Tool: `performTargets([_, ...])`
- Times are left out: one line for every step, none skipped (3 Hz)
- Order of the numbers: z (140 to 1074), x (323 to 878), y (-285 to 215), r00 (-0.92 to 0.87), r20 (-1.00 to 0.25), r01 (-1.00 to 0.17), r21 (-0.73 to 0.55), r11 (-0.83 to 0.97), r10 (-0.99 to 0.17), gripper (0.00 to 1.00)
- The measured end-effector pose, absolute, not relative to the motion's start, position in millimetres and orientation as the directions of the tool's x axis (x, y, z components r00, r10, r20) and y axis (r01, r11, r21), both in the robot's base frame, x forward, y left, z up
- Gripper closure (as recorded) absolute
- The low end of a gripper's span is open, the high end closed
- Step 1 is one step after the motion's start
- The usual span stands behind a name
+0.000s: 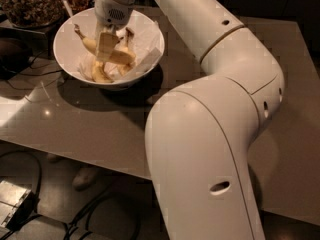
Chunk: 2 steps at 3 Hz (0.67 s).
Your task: Pick banana from white bowl
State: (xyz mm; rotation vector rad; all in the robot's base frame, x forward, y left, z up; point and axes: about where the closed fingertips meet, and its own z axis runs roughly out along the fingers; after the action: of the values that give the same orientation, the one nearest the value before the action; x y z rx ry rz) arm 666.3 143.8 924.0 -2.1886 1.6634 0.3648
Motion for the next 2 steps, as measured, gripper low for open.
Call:
performTargets([924.0, 666.3, 143.8, 0.271, -0.417, -0.962, -0.132, -0.237, -0.868, 1.00])
performTargets([940.3, 660.1, 140.2, 0.255, -0.422, -0.966, -0.161, -0.205, -0.870, 1.00])
